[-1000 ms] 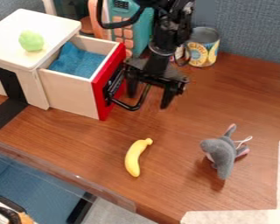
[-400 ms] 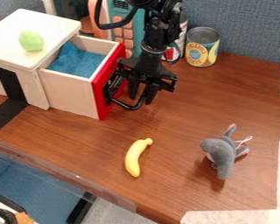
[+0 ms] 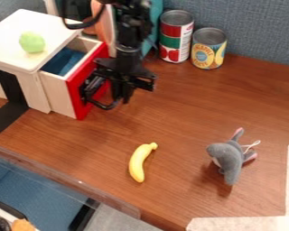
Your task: Closed the drawer
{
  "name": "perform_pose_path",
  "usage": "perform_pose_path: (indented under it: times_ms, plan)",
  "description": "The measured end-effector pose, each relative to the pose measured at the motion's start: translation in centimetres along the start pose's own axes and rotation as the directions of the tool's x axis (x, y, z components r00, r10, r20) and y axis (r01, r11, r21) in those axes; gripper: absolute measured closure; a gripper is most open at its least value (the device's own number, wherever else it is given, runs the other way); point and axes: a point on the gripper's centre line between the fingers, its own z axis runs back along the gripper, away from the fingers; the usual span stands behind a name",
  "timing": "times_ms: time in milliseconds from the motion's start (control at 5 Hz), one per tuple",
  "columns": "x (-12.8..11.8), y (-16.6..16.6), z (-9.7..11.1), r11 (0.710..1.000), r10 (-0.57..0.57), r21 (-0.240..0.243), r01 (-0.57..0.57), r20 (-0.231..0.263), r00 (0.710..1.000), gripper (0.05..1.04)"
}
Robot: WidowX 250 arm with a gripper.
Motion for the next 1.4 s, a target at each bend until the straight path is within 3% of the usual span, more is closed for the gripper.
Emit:
perform_pose_path:
  times_ms: [600, 800, 1000, 1200, 1400]
  plan:
    - [-0.8, 3.8, -0.7, 0.999, 0.028, -0.032, -0.028, -0.016, 0.999, 0.941]
    - [-0.8, 4.0, -0.7, 0.997, 0.051, -0.050, -0.052, -0.010, 0.999, 0.891]
    - [-1.4, 4.3, -0.1, 0.987, 0.123, -0.103, -0.124, -0.015, 0.992, 0.655]
    - [0.5, 3.0, 3.0, 0.992, 0.087, -0.094, -0.081, 0.062, 0.994, 0.346]
    - [1.9, 1.2, 6.4, 0.994, 0.034, -0.109, -0.020, 0.134, 0.990, 0.098]
